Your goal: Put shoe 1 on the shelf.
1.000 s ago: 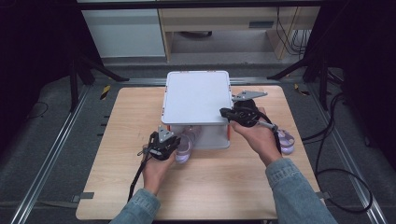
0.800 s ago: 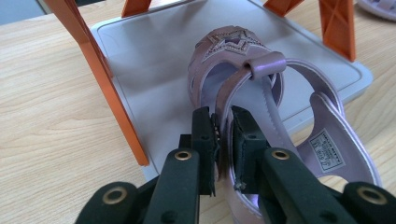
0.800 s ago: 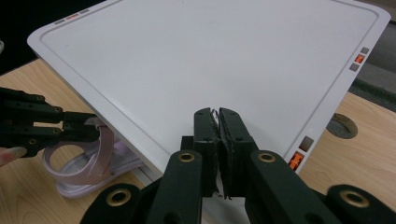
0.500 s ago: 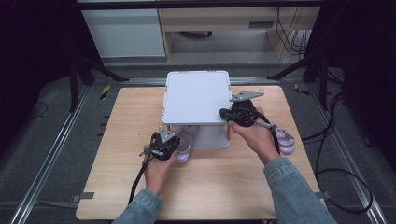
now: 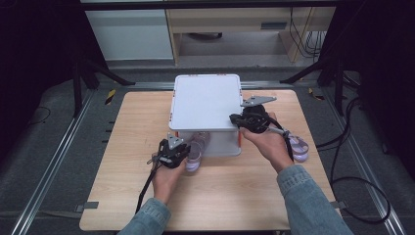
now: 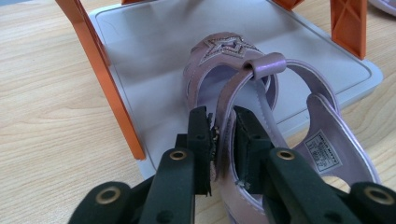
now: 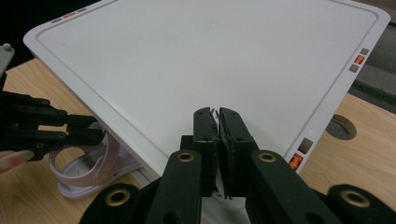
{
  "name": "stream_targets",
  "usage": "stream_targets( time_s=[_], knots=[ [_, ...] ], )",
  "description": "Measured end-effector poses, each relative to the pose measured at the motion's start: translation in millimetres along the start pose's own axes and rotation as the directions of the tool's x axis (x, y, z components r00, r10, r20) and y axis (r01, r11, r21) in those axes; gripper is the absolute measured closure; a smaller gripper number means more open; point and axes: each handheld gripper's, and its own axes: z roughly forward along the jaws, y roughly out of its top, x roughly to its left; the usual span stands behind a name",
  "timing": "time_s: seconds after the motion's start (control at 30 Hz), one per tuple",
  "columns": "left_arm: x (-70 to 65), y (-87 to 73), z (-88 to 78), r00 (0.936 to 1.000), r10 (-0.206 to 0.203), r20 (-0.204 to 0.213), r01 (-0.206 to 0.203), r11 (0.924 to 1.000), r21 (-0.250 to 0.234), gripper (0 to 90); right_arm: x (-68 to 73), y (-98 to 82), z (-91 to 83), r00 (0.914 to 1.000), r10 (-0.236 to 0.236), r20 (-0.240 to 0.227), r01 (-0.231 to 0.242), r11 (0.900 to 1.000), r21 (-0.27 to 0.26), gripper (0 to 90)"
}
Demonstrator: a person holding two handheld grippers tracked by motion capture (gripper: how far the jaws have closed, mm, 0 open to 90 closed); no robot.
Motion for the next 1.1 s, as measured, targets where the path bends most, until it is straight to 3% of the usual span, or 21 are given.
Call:
stream_targets(
  time_s=[0.17, 0.23, 0.33, 0.4, 0.53, 0.67, 0.73, 0.87, 1.0, 1.03, 1.1],
  knots=[
    [0.3, 1.1, -3.2, 1.0, -0.008, 0.004, 0.008, 0.9999, -0.011, 64.9, -0.3, -0.7, 0.2, 1.0, 0.003, -0.001, -0.003, 1.0, -0.005, 85.8],
    [1.0, 3.6, -11.4, 1.0, -0.006, 0.008, 0.006, 0.9992, -0.039, 61.2, 0.3, -0.7, 0.2, 1.0, 0.0, 0.002, 0.0, 1.0, -0.005, 85.7],
    [1.8, 5.4, -18.5, 0.9999, -0.005, 0.015, 0.006, 0.9987, -0.051, 59.9, 0.9, -0.6, 0.3, 1.0, -0.001, 0.005, 0.001, 1.0, -0.004, 85.5],
    [2.5, 7.0, -29.6, 0.9993, 0.007, 0.036, -0.005, 0.9978, -0.066, 61.8, 1.5, -0.7, 0.4, 0.9999, -0.005, 0.01, 0.006, 1.0, -0.005, 85.4],
    [2.5, 8.9, -43.2, 0.9969, 0.037, 0.069, -0.033, 0.9974, -0.064, 75.0, 2.2, -0.3, 0.3, 0.9999, -0.004, 0.015, 0.004, 1.0, -0.001, 85.4],
    [0.7, 5.2, -55.5, 0.9916, 0.082, 0.1, -0.079, 0.9961, -0.041, 84.5, 2.7, 0.0, 0.4, 0.9998, -0.008, 0.019, 0.008, 1.0, 0.001, 85.3],
    [-4.4, -6.4, -61.6, 0.9844, 0.122, 0.127, -0.121, 0.9925, -0.019, 86.8, 2.8, 0.3, 0.4, 0.9997, -0.01, 0.02, 0.01, 1.0, 0.003, 85.2],
    [-8.4, -18.8, -63.0, 0.9793, 0.144, 0.143, -0.146, 0.9893, 0.006, 87.8, 3.2, 0.4, 0.3, 0.9997, -0.01, 0.022, 0.01, 1.0, 0.006, 85.1],
    [-15.1, -32.2, -58.1, 0.972, 0.173, 0.16, -0.184, 0.9812, 0.058, 88.4, 3.0, 0.2, 0.4, 0.9997, -0.014, 0.022, 0.014, 1.0, 0.003, 85.1],
    [-19.5, -38.0, -53.7, 0.967, 0.19, 0.169, -0.206, 0.9753, 0.08, 88.7, 3.2, 0.1, 0.4, 0.9997, -0.012, 0.021, 0.012, 1.0, 0.003, 85.2],
    [-21.0, -40.0, -51.5, 0.9657, 0.193, 0.174, -0.21, 0.9741, 0.085, 88.8, 3.3, 0.0, 0.4, 0.9997, -0.011, 0.021, 0.011, 1.0, 0.002, 85.1]
  ],
)
